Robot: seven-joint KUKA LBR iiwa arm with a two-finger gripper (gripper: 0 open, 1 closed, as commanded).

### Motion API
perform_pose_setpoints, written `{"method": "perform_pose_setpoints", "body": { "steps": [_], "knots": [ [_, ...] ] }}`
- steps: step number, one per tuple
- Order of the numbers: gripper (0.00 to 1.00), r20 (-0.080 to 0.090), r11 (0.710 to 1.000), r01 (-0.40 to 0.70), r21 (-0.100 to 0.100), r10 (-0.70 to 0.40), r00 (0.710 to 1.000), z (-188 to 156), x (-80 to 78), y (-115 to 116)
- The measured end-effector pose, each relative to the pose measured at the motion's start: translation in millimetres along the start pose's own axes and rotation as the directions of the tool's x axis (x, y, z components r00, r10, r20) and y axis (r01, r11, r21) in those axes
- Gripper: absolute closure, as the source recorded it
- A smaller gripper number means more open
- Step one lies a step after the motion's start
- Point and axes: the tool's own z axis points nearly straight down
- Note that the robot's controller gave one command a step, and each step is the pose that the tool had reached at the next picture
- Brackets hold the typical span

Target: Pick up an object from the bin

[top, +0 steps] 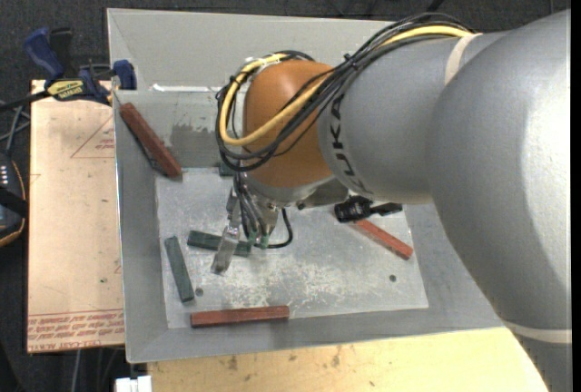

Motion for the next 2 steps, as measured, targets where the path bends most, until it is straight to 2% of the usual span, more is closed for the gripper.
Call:
{"method": "perform_pose_setpoints", "body": {
  "steps": [1, 2],
  "knots": [
    [1.0, -0.006, 0.997, 0.071, 0.003, -0.071, 0.997, 83.6, -5.2, -4.6],
    [1.0, -0.006, 0.997, 0.071, 0.003, -0.071, 0.997, 83.6, -5.2, -4.6]
  ]
}}
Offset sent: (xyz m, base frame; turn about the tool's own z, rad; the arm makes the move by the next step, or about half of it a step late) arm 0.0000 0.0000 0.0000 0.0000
